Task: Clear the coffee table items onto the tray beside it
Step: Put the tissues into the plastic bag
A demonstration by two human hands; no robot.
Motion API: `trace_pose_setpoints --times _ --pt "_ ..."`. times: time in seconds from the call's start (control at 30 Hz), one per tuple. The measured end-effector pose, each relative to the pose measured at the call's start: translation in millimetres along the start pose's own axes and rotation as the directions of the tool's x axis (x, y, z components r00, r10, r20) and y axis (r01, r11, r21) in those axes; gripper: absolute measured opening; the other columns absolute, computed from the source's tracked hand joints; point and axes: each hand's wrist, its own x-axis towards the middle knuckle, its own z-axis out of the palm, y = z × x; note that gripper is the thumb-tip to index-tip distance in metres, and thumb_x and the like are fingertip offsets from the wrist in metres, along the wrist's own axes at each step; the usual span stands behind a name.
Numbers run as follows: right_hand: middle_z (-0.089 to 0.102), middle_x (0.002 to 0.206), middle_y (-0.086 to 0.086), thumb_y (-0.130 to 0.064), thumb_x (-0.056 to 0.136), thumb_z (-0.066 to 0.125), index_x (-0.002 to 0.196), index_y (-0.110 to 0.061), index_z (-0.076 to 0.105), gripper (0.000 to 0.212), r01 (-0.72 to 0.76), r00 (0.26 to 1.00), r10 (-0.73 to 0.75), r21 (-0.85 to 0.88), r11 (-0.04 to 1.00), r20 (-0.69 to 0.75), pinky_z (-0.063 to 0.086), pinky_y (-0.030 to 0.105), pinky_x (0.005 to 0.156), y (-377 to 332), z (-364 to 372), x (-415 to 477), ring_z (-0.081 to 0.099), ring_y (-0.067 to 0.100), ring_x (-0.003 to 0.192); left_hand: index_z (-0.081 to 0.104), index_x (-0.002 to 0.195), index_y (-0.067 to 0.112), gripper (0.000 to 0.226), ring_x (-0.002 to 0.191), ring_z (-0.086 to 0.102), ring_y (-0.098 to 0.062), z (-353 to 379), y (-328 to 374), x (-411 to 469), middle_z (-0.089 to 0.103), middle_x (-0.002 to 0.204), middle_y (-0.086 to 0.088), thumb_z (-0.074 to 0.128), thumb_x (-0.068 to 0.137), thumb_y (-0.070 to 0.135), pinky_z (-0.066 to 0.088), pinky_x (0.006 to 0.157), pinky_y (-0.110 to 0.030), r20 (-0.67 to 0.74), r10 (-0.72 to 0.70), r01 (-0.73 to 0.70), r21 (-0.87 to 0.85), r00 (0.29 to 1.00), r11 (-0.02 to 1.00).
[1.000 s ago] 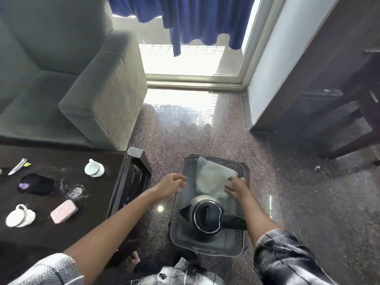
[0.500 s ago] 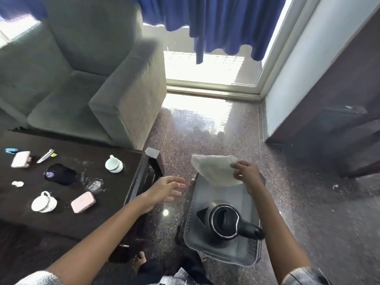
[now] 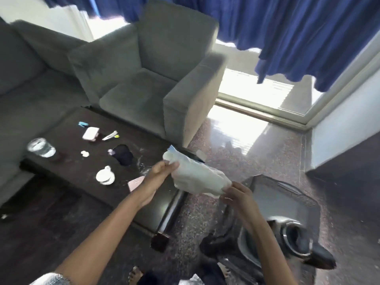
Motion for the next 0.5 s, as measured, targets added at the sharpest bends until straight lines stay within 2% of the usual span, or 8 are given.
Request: trace_pose_setpoints --times 0.07,0.1,0.2,0.3,0.37,0.4,0.47,0.5 --pt "0.061 0.071 0.010 0.001 0.078 0.060 0.078 -0.005 0.067 0.009 -0.041 0.997 0.041 -0.001 0.999 0.073 0.051 0.024 0.058 14.3 41.7 -8.9 0.055 0.015 0.056 0.059 0.072 0.022 0.026 0.077 0.053 -0.012 -55.5 -7.7 -13.3 0.061 0.078 0.002 0.073 0.068 0.044 0.038 0.073 -0.024 -0.007 0.016 -0.015 0.041 1.000 0.999" --pt "0.063 0.069 0.007 -0.002 0.073 0.062 0.077 -0.007 0.068 0.009 -0.061 0.992 0.061 0.000 0.998 0.112 0.051 0.024 0.057 22.1 62.4 -13.0 0.056 0.013 0.055 0.059 0.075 0.022 0.021 0.076 0.054 -0.012 -80.9 -12.1 -20.6 0.061 0.078 0.001 0.072 0.073 0.039 0.038 0.072 -0.026 0.007 0.014 -0.015 0.048 1.000 0.999" --pt "0.060 0.063 0.004 -0.012 0.066 0.062 0.081 -0.003 0.064 0.018 -0.102 0.972 0.108 -0.040 0.994 0.210 0.046 0.018 0.048 42.6 121.8 -20.2 0.054 0.009 0.051 0.062 0.092 0.018 0.012 0.076 0.062 -0.004 -144.0 -24.5 -43.4 0.068 0.082 0.008 0.065 0.083 0.026 0.045 0.071 -0.019 0.011 0.054 -0.055 0.025 0.998 0.998" --pt "0.054 0.064 0.005 -0.036 0.057 0.080 0.082 -0.007 0.062 0.042 -0.122 0.958 0.138 -0.079 0.989 0.253 0.044 0.022 0.050 60.1 175.4 -15.5 0.051 0.013 0.053 0.064 0.108 0.017 0.019 0.086 0.063 -0.009 -194.8 -36.8 -60.9 0.069 0.095 0.001 0.055 0.092 0.024 0.049 0.079 -0.022 -0.017 0.059 -0.059 0.001 0.998 0.998" --pt "0.059 0.067 0.003 -0.047 0.059 0.078 0.081 -0.014 0.065 0.043 -0.167 0.949 0.177 -0.061 0.984 0.262 0.048 0.028 0.059 66.0 211.4 -7.5 0.056 0.015 0.058 0.064 0.109 0.018 0.022 0.092 0.063 -0.013 -222.0 -41.6 -69.1 0.069 0.103 -0.004 0.049 0.095 0.027 0.049 0.083 -0.026 -0.043 0.031 -0.033 -0.045 0.999 0.998" --pt "0.061 0.070 0.003 -0.047 0.063 0.074 0.082 -0.015 0.065 0.038 -0.188 0.943 0.193 -0.044 0.981 0.271 0.049 0.030 0.064 66.5 228.6 -3.0 0.058 0.014 0.060 0.064 0.107 0.020 0.021 0.092 0.063 -0.011 -234.2 -42.4 -71.6 0.069 0.104 -0.002 0.048 0.096 0.028 0.049 0.082 -0.022 -0.058 0.019 -0.024 -0.079 0.998 0.997" --pt "0.063 0.075 0.003 -0.051 0.065 0.069 0.091 -0.015 0.064 0.045 -0.201 0.935 0.199 -0.025 0.979 0.294 0.048 0.031 0.070 64.8 258.6 8.3 0.058 0.014 0.065 0.064 0.101 0.028 0.019 0.091 0.063 -0.001 -257.6 -40.3 -74.3 0.070 0.100 0.009 0.046 0.096 0.030 0.048 0.076 -0.009 -0.064 0.015 -0.022 -0.118 0.998 0.993" --pt "0.063 0.078 0.003 -0.054 0.070 0.063 0.096 -0.015 0.064 0.047 -0.190 0.934 0.193 -0.041 0.981 0.299 0.047 0.031 0.072 64.3 271.5 14.1 0.057 0.015 0.068 0.064 0.100 0.029 0.018 0.091 0.063 0.000 -269.5 -39.8 -72.6 0.070 0.099 0.011 0.046 0.096 0.031 0.049 0.077 -0.009 -0.070 0.016 -0.024 -0.129 0.997 0.991"
